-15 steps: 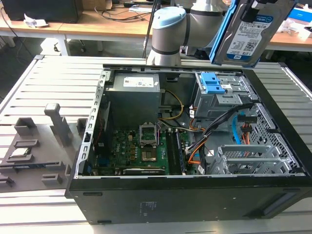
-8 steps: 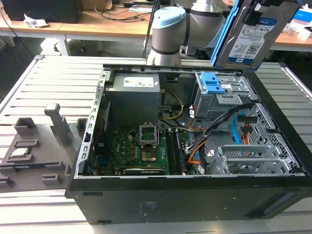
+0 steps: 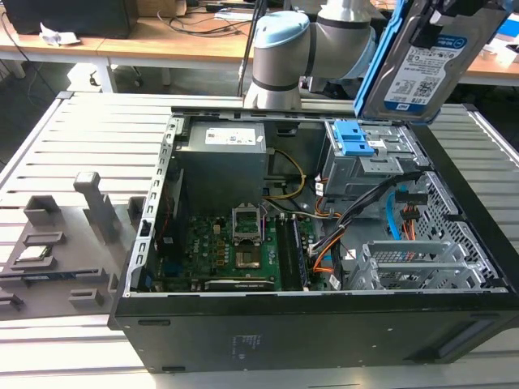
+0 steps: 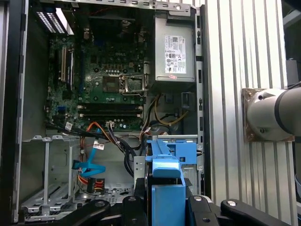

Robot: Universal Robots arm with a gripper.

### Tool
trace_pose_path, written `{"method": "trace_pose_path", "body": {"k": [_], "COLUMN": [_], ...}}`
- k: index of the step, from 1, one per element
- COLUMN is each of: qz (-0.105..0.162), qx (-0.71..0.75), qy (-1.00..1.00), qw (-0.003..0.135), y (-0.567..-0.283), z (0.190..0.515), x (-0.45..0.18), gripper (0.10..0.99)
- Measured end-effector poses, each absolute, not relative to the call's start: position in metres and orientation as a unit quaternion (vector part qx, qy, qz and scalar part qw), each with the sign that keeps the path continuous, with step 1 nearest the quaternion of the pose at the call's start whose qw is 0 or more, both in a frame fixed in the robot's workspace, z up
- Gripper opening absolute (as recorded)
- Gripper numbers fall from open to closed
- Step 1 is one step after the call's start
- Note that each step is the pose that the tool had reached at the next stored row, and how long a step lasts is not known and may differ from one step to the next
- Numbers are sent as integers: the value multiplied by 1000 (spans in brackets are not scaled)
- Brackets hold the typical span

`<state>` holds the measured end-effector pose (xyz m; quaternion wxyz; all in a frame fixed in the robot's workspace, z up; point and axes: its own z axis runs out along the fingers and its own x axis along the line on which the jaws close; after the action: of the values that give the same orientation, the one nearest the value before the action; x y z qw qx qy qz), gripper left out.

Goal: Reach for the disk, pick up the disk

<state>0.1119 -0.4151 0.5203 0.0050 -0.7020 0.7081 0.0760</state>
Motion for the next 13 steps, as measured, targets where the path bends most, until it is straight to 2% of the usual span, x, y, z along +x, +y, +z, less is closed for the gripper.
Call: {"method": "trace_pose_path", "body": {"k": [13], "qz": [76], "qx": [-702], "qy": [708], "qw": [5], "y": [-434], "z": [520], "x": [112], "gripper": [365]}}
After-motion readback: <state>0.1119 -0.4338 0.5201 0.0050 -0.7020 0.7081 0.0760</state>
